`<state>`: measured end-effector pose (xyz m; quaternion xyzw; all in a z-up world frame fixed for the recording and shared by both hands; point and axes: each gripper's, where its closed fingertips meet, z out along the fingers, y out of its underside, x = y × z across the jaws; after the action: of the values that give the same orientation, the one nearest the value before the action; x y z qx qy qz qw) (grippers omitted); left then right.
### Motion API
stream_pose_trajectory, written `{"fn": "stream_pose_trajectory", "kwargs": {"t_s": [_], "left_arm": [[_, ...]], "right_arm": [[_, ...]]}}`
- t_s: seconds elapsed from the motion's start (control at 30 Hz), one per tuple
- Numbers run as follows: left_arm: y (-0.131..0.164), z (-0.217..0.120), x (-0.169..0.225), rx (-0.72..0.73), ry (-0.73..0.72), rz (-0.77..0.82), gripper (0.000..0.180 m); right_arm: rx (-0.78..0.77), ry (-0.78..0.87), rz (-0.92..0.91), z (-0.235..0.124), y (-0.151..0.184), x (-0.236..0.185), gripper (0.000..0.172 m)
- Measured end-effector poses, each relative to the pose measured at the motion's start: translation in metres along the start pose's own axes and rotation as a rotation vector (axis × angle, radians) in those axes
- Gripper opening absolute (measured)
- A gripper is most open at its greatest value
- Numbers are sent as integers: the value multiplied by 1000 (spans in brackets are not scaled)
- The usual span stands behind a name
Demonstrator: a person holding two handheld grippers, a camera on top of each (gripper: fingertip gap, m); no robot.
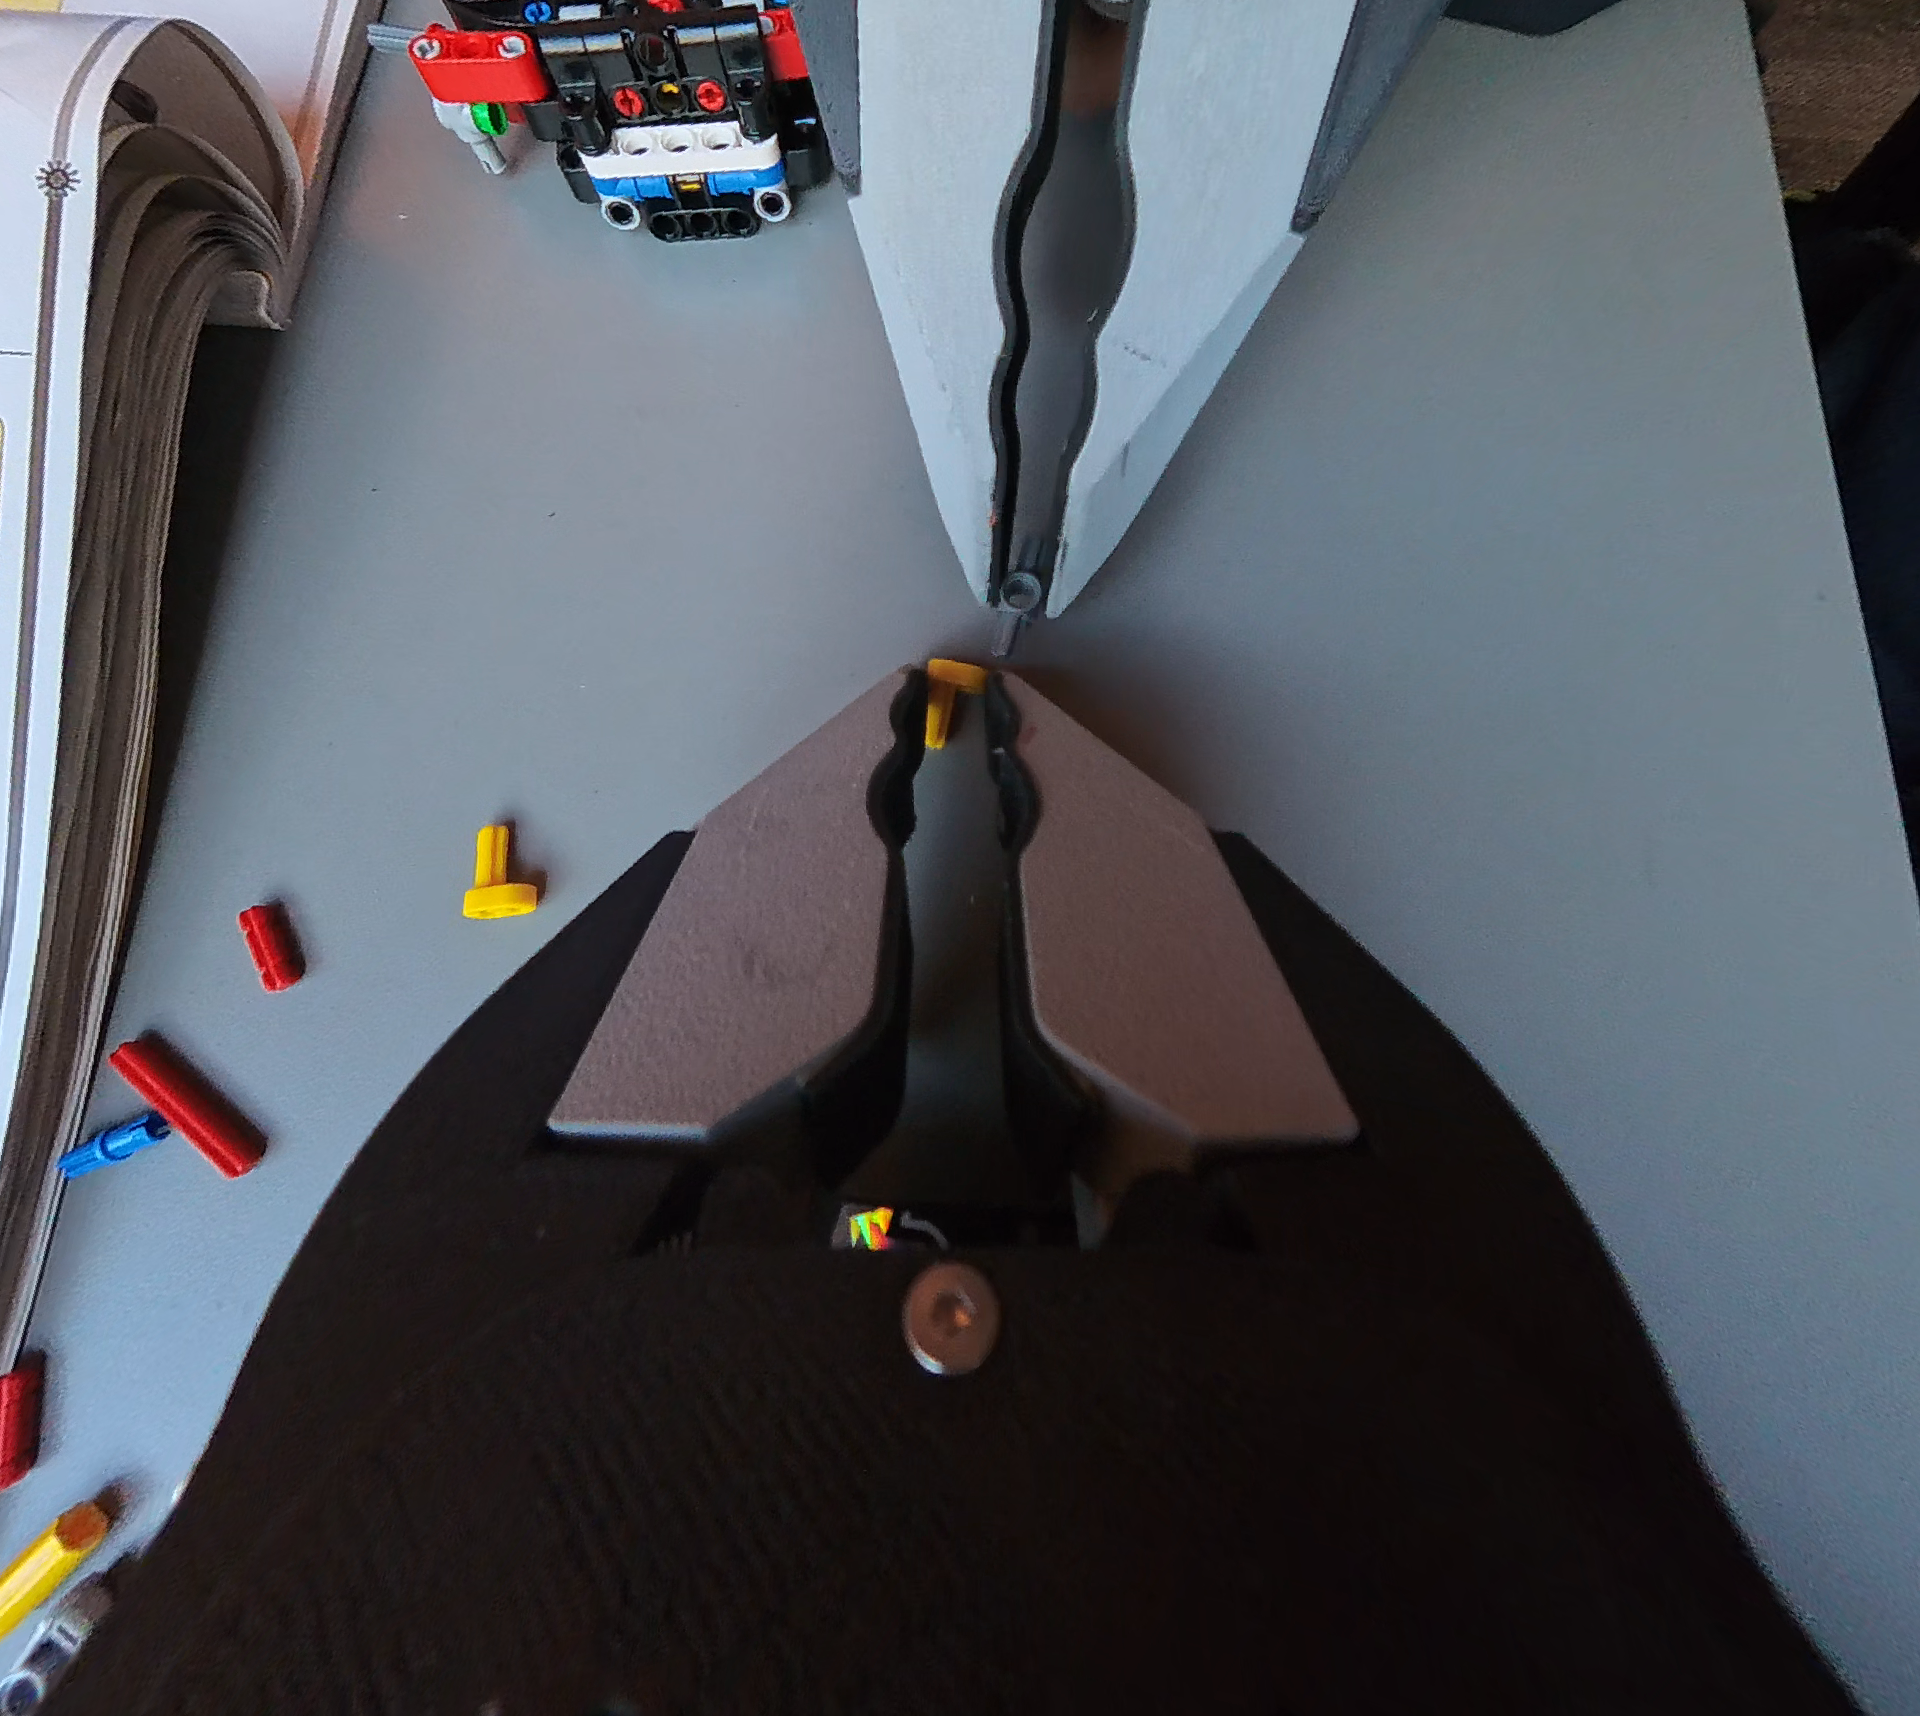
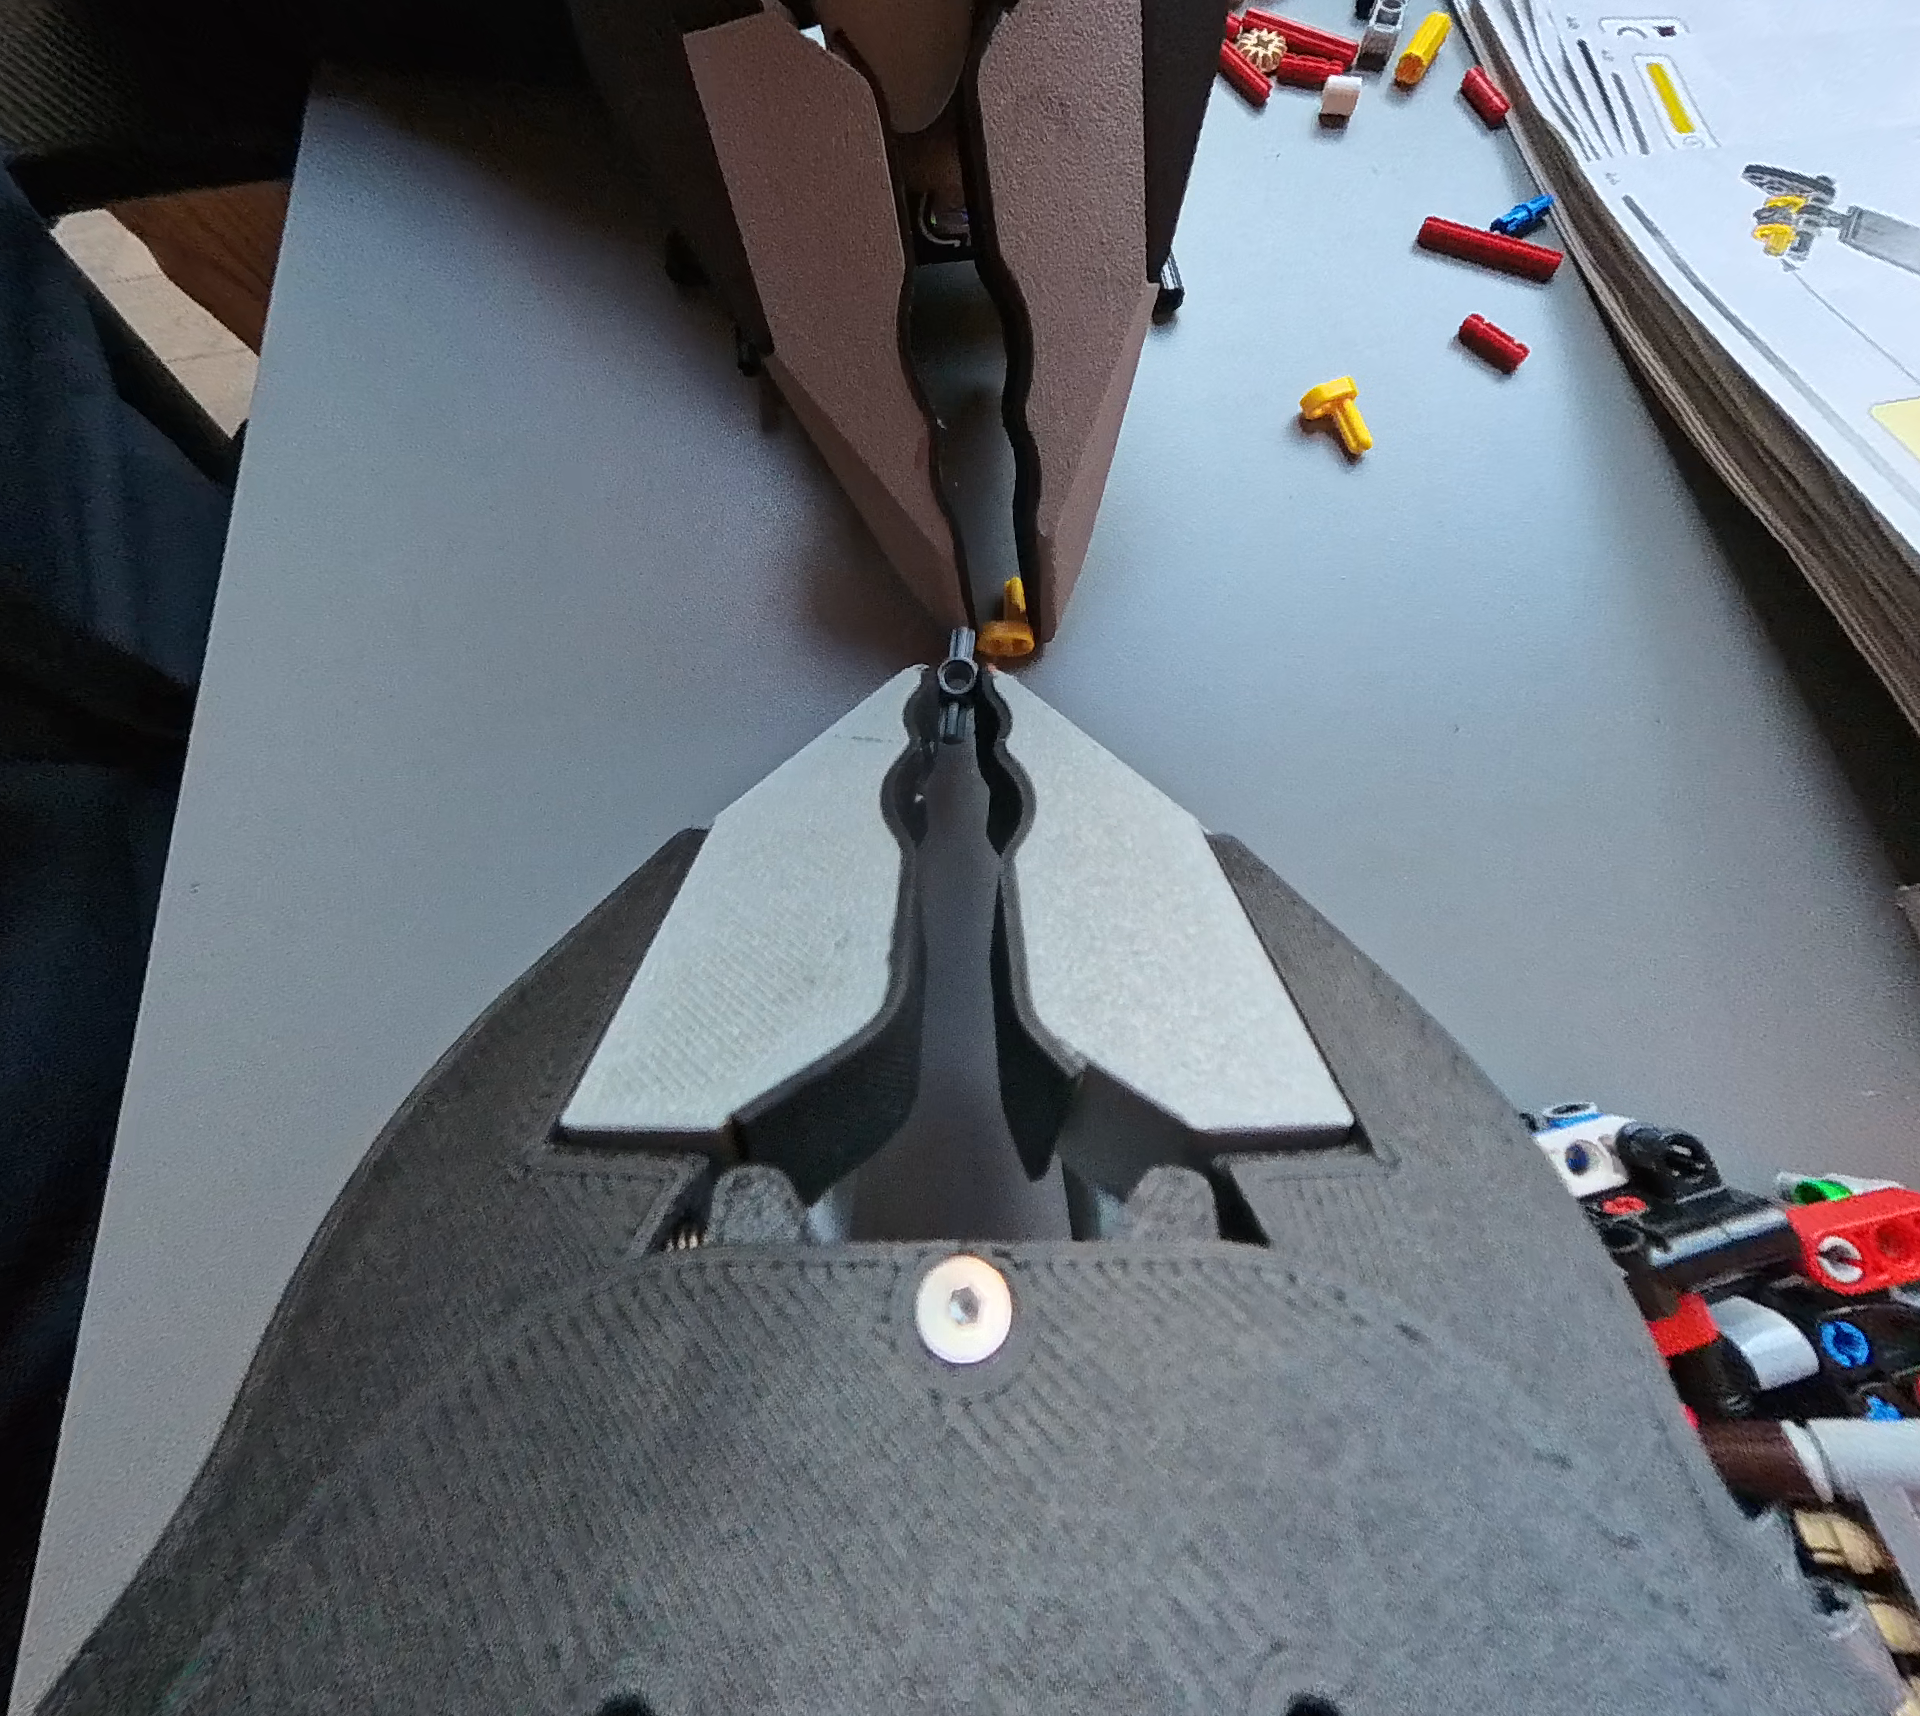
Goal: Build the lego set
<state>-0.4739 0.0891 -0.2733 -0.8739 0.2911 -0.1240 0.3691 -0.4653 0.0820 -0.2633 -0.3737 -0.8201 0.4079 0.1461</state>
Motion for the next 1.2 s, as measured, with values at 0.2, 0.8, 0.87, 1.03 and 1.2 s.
{"fn": "stream_pose_trajectory", "kwargs": {"t_s": [0.2, 0.8, 0.87, 1.03, 1.2], "left_arm": [[0, 0, 2, 1, 15, 12, 8], [0, 0, 4, 2, 28, 13, 8], [0, -1, 4, 1, 32, 13, 8], [1, -1, 5, 1, 51, 0, 8], [1, -1, 5, -2, 61, -14, 8]], "right_arm": [[-34, 20, -3, 3, 5, 1, 4], [-47, 39, -46, 4, 6, 2, 4], [-56, 41, -55, 5, 6, 2, 4], [-60, 28, -59, 6, 6, 1, 4], [-63, 21, -52, 6, 6, 1, 4]]}}
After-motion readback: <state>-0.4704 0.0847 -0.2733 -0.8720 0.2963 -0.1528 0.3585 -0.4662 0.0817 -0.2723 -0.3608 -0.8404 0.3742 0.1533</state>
